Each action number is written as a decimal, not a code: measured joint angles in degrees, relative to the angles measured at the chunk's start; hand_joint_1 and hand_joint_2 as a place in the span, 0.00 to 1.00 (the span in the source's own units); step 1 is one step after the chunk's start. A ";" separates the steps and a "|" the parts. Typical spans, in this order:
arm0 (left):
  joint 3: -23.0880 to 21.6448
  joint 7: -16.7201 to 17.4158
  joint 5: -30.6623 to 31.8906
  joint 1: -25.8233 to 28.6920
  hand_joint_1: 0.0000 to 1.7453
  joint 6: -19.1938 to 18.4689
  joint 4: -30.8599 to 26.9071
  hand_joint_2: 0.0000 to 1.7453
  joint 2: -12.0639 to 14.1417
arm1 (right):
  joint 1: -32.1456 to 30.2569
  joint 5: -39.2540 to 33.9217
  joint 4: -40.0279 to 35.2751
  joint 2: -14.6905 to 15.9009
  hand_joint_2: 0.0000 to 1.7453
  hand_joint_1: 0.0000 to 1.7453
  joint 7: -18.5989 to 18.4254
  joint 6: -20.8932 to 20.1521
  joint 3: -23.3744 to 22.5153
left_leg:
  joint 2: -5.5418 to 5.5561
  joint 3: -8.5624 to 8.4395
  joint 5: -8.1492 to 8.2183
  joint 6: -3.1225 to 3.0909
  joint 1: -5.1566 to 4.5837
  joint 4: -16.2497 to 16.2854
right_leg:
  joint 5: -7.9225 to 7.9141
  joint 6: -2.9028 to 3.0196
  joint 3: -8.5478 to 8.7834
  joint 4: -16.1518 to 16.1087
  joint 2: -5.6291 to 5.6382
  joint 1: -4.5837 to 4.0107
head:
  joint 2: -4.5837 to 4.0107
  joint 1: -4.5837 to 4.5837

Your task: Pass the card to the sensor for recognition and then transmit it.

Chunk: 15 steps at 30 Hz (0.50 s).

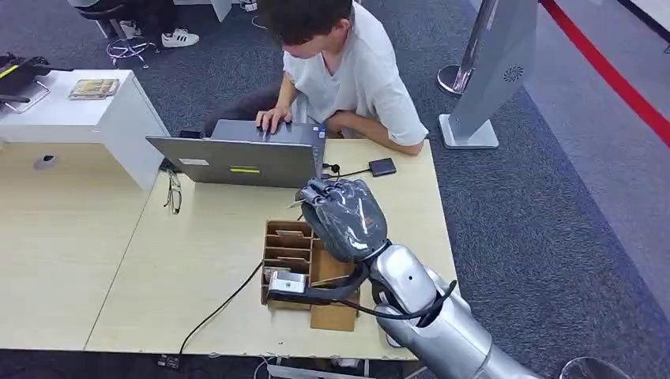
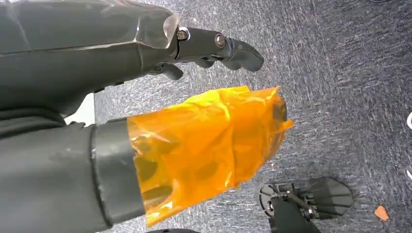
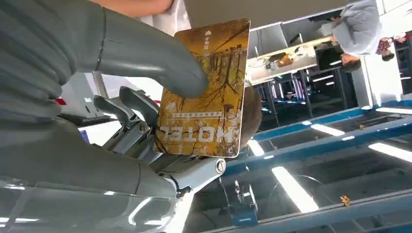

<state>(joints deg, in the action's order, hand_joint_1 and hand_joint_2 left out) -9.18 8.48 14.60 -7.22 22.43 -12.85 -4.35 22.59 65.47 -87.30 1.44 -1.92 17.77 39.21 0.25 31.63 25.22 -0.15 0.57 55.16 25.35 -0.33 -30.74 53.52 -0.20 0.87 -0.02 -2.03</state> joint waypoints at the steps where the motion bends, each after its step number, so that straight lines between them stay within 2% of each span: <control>1: 0.19 -0.24 -0.22 0.03 0.00 0.28 0.00 0.00 -0.02 | -0.04 -3.29 -0.09 0.00 1.00 1.00 1.13 -1.25 0.00 | 0.00 -0.01 0.00 0.00 0.00 0.00 | 0.00 0.00 0.00 0.00 0.00 0.00 | 0.00 0.00; 4: 1.20 -1.40 -0.24 0.30 0.00 0.78 0.00 0.00 0.00 | -0.76 -11.01 -1.68 0.02 1.00 1.00 2.11 -5.06 -0.02 | 0.00 0.00 0.00 0.00 0.00 0.00 | 0.00 0.00 -0.01 0.00 0.00 0.00 | 0.00 0.00; 8: 2.52 -2.21 -0.28 0.71 0.00 1.22 0.00 0.00 -0.02 | -1.50 -15.41 -2.86 0.70 1.00 1.00 2.79 -7.76 -0.28 | 0.00 0.00 0.00 0.00 0.00 0.00 | 0.00 0.00 -0.03 -0.01 0.01 0.00 | 0.00 -0.02; 15: 4.57 -3.17 0.24 1.08 0.00 0.83 0.00 0.00 0.15 | -3.54 -20.47 -2.25 3.74 1.00 1.00 3.87 -9.37 -1.93 | 0.00 0.01 0.00 0.00 -0.01 0.00 | 0.00 -0.01 -0.02 -0.03 0.01 0.01 | 0.00 0.00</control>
<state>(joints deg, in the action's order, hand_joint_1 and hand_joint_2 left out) -4.61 5.31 14.84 -6.14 23.26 -12.85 -4.20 19.05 45.00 -89.55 5.18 1.95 8.39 37.29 0.24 31.64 25.22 -0.15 0.56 55.16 25.35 -0.34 -30.76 53.49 -0.20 0.88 -0.02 -2.03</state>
